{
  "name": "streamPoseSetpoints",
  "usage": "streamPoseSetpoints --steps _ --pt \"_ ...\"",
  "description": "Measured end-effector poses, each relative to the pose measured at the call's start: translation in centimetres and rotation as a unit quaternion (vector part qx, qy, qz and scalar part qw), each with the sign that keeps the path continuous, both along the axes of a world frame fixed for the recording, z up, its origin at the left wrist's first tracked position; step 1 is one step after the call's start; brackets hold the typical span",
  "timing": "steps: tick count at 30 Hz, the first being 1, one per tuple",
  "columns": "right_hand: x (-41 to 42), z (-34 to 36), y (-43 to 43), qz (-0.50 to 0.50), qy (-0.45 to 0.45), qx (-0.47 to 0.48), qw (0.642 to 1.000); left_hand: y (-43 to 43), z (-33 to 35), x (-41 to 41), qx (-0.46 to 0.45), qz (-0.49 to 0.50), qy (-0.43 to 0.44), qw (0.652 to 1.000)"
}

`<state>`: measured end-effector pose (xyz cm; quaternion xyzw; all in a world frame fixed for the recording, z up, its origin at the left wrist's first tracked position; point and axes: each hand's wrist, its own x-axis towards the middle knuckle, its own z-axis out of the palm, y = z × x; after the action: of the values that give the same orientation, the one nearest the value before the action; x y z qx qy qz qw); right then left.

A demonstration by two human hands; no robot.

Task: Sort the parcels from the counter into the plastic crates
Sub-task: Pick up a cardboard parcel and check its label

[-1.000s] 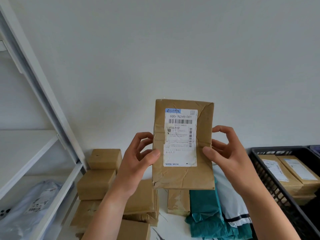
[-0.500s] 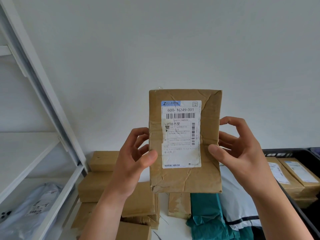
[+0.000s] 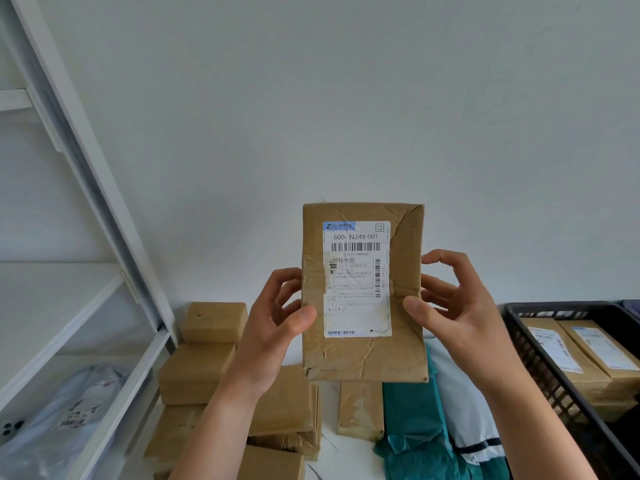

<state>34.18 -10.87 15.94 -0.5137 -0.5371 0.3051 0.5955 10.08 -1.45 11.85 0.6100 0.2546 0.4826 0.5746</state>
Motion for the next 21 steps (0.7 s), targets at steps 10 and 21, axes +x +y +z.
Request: streamPoseSetpoints --steps 10,21 --pt "0.0 -3.5 3.5 0.005 0.016 -0.065 0.998 1.9 -3.0 0.1 -0.075 0.010 0.030 0.997" --pt "-3.4 -7.9 3.2 -0.089 0.143 -0.130 0.977 0.8 -5.1 0.0 -0.260 0.053 -0.121 0.957"
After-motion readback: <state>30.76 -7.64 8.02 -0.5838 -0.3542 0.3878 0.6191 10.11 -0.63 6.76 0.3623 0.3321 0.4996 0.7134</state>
